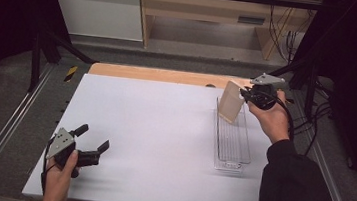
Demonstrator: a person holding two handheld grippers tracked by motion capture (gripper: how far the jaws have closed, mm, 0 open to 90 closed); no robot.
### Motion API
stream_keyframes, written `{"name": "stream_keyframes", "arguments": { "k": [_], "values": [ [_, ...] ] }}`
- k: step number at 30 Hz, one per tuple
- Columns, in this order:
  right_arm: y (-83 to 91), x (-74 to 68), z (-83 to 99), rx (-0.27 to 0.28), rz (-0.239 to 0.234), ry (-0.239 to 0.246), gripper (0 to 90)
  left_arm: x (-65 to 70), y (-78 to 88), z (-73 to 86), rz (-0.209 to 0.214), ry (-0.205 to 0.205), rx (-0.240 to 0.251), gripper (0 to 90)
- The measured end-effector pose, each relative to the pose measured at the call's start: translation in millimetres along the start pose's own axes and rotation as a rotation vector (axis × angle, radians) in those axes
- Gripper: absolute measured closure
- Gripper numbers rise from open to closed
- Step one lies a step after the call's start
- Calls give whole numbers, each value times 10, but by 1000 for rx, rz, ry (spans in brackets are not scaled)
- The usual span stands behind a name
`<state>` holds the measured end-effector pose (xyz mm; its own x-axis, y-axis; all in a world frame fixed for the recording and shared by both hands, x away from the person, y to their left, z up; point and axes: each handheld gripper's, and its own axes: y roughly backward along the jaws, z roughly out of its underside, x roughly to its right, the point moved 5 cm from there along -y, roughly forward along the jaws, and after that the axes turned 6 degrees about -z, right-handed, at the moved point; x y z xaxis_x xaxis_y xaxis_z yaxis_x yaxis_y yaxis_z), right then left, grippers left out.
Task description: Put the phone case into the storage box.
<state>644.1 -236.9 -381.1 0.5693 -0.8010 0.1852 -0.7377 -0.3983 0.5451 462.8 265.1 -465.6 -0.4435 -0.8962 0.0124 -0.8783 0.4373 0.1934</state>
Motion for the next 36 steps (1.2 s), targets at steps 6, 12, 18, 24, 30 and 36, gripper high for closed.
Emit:
{"name": "stream_keyframes", "arguments": {
  "k": [6, 12, 18, 24, 30, 36],
  "values": [
    [-56, -17, -17, 15, 15, 7, 784, -6, 2, -2, -1, 1, 1, 18],
    [-90, -8, -25, 33, 32, 0, 782, -3, 0, -1, 0, 1, 1, 17],
    [-108, -4, -32, 40, 46, -2, 780, -8, 3, -2, -1, 4, 2, 18],
    [-127, -1, -42, 51, 56, 1, 777, -5, 2, -3, -1, 2, 2, 18],
    [-140, 7, -45, 56, 64, 2, 775, -21, 8, -4, -11, 6, 2, 20],
    [-150, 8, -45, 64, 68, -10, 774, -18, 6, -4, -8, 3, 1, 20]
  ]
}}
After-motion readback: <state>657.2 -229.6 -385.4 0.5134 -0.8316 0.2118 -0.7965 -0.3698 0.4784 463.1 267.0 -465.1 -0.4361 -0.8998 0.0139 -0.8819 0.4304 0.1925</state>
